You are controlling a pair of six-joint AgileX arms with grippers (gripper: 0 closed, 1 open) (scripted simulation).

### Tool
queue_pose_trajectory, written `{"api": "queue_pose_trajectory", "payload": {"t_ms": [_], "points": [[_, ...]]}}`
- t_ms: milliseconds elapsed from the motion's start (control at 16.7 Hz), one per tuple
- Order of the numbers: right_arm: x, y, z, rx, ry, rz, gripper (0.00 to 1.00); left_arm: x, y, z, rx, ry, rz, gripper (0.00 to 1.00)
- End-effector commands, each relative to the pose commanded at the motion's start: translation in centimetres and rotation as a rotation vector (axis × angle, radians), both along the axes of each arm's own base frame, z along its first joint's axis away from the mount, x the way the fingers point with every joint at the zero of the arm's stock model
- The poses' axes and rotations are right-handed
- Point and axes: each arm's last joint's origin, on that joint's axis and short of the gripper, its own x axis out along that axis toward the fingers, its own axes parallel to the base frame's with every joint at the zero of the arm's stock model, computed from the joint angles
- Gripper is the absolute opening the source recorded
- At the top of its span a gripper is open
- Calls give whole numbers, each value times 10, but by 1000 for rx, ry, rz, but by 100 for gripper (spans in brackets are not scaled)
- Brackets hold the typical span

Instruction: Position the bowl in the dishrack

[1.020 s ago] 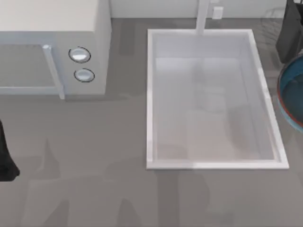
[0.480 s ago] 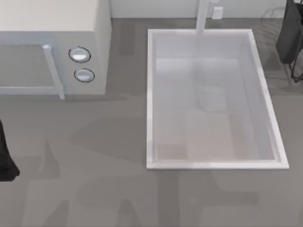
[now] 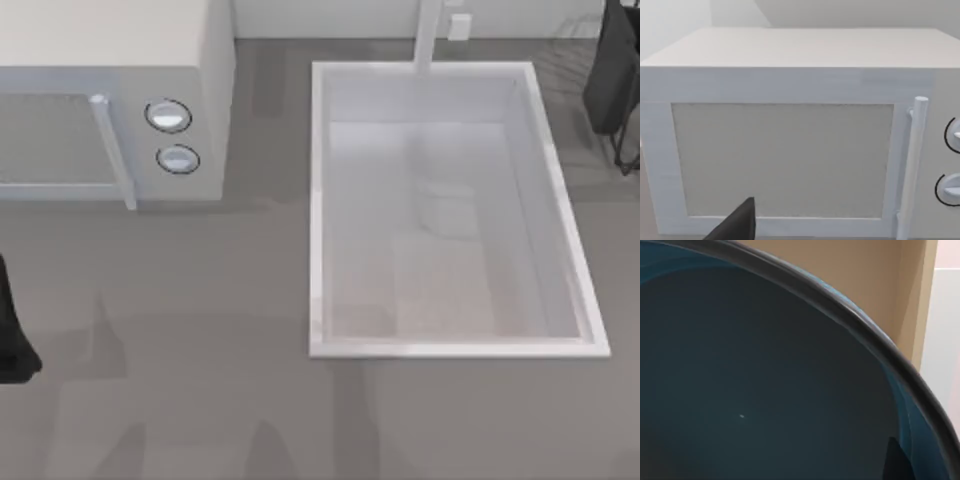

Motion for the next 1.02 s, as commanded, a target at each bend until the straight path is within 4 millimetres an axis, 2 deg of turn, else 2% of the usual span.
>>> {"api": "queue_pose_trajectory", "payload": {"t_ms": [360,480,600,720,900,1020], "points": [[0,0,1,-3,-5,1,0,0,0,0,0,0,0,100],[10,-4,-3,-3,-4,2,0,0,0,0,0,0,0,100],[32,-13,-13,-1,0,2,0,0,0,0,0,0,0,100],[64,-24,-32,1,5,0,0,0,0,0,0,0,0,100],[118,-34,-75,-9,-9,-1,0,0,0,0,0,0,0,100],[150,-32,-109,-17,-28,0,0,0,0,0,0,0,0,100]]}}
